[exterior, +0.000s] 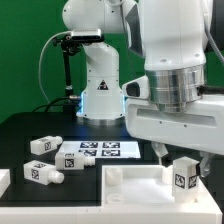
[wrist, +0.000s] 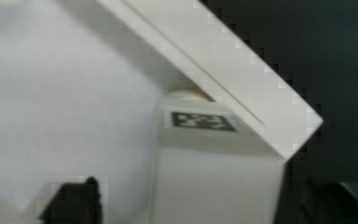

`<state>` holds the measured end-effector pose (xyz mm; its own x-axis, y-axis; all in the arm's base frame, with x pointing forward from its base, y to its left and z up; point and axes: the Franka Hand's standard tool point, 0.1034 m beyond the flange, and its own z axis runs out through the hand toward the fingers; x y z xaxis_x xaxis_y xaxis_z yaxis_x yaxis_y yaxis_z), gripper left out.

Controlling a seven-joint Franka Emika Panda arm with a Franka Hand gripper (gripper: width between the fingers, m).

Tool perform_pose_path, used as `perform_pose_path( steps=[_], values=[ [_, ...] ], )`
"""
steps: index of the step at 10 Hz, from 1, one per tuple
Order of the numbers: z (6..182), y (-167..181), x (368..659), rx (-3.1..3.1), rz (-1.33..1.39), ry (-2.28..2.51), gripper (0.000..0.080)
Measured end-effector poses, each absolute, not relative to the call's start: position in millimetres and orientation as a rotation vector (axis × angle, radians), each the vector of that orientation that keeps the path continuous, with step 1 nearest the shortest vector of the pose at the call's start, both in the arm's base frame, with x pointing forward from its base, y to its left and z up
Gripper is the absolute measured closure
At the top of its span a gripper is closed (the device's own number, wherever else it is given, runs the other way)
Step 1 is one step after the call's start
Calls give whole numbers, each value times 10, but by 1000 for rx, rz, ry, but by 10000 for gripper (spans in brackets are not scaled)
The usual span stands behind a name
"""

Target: Assemble one leg

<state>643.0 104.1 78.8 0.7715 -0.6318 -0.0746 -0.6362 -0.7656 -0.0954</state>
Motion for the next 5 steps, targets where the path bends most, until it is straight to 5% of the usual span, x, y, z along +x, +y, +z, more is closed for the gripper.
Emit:
perform_pose_path(
  steps=[1, 5],
  values=[
    [776, 1034, 6413, -2947, 59, 691, 178],
    [764, 1090, 6386, -3031, 111, 128, 151]
  ],
)
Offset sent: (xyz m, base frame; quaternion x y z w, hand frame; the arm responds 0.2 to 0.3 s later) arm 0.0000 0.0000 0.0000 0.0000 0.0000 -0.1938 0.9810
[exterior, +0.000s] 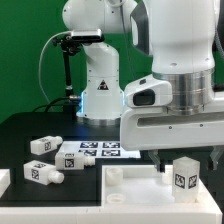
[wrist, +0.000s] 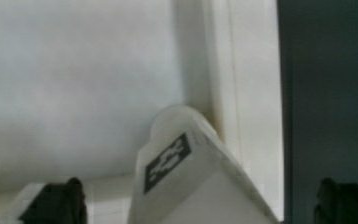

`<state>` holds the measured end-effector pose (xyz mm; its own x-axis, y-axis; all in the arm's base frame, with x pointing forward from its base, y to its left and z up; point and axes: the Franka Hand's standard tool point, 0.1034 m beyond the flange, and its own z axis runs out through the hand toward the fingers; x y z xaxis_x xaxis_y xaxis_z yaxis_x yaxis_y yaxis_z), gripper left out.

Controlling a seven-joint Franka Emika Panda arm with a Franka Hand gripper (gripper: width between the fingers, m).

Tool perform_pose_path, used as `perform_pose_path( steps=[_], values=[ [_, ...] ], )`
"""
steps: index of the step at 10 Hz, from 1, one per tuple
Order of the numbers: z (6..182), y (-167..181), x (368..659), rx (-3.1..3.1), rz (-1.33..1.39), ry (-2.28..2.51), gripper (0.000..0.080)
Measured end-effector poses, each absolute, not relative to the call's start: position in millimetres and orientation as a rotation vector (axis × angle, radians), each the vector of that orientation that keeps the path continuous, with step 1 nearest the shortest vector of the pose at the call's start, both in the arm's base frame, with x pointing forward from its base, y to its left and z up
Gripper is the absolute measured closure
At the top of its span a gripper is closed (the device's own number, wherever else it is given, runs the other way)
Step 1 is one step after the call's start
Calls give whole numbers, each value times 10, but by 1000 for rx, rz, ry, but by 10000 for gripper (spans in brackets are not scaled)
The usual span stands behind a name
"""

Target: Assemble one leg

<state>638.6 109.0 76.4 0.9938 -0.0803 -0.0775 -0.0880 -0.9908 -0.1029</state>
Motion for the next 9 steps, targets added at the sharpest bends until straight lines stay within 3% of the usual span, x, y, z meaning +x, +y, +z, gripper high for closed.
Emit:
perform_pose_path(
  steps=[4, 6, 7, 8, 9],
  values=[
    [769, 1075, 6492, -3001, -24, -642, 150],
    [766, 1077, 6484, -3029, -13, -477, 400],
    [766, 1085, 6484, -3037, -11, -411, 400],
    [766, 1088, 6483, -3051, -5, -279, 515],
    [766, 1088, 6483, -3060, -1, -162, 515]
  ],
)
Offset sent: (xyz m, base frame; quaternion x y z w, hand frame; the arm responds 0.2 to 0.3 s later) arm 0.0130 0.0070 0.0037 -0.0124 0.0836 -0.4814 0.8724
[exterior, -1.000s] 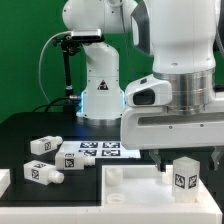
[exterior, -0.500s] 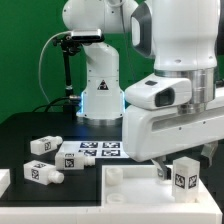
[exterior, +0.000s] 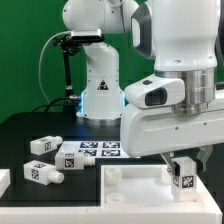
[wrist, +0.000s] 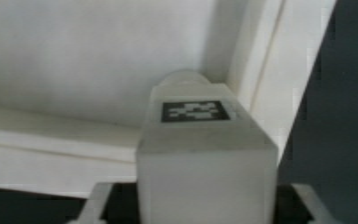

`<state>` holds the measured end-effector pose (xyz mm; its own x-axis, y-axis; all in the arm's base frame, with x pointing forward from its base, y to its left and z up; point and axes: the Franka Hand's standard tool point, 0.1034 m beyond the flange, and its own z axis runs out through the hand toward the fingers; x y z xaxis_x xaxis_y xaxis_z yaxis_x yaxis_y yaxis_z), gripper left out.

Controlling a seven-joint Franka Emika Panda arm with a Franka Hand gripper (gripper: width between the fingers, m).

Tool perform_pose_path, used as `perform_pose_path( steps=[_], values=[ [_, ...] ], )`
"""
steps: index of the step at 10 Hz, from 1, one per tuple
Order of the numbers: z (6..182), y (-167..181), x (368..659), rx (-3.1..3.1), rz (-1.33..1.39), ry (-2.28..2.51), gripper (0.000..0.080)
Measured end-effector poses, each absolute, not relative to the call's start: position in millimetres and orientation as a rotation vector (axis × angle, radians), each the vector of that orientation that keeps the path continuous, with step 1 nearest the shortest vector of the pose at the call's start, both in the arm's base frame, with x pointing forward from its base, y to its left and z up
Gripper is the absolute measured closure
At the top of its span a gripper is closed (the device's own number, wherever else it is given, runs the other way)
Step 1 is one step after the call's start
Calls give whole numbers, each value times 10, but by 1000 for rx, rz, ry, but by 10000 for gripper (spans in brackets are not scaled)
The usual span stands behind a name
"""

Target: Assemble one leg

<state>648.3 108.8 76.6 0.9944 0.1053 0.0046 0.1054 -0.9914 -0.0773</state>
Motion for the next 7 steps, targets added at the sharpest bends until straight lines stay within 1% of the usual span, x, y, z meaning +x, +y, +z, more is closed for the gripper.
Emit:
perform_pose_path(
  steps=[2, 4, 6, 7],
  values=[
    [763, 1090, 6487, -3062, 1, 45, 515],
    [763, 1059, 6498, -3011, -12, 531, 515],
    [759, 1025, 6486, -2834, 47, 1075, 514],
    [759, 1007, 6480, -2734, 80, 1268, 514]
  ],
)
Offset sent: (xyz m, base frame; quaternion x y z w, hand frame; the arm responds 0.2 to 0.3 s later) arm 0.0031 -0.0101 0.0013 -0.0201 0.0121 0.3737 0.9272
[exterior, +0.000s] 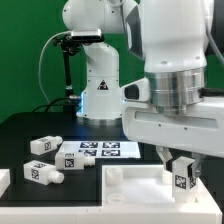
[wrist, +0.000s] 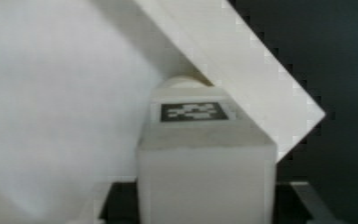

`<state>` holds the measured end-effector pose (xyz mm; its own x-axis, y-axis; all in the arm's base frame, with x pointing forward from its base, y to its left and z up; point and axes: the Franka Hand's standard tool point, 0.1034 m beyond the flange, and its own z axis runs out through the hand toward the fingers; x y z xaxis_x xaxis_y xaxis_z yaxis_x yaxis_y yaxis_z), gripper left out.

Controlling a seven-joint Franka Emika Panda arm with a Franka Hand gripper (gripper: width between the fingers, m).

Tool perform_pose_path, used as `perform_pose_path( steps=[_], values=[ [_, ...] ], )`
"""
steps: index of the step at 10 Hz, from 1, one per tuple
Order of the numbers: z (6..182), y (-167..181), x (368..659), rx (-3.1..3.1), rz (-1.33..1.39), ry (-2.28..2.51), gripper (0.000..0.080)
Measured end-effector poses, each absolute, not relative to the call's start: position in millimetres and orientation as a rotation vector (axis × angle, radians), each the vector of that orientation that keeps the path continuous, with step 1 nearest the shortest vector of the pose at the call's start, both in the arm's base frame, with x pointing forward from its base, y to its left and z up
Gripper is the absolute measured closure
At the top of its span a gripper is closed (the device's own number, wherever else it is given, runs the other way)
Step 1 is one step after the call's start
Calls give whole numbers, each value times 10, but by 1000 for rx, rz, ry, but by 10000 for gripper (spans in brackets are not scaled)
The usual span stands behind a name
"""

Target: Assemble one leg

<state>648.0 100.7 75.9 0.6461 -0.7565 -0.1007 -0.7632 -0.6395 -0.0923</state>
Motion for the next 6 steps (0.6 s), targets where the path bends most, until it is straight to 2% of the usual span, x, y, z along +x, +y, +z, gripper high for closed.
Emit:
perform_pose_path(
  steps=[4, 6],
  values=[
    [758, 1006, 6471, -2611, 103, 1513, 514],
    [758, 997, 6458, -2418, 135, 1801, 514]
  ],
)
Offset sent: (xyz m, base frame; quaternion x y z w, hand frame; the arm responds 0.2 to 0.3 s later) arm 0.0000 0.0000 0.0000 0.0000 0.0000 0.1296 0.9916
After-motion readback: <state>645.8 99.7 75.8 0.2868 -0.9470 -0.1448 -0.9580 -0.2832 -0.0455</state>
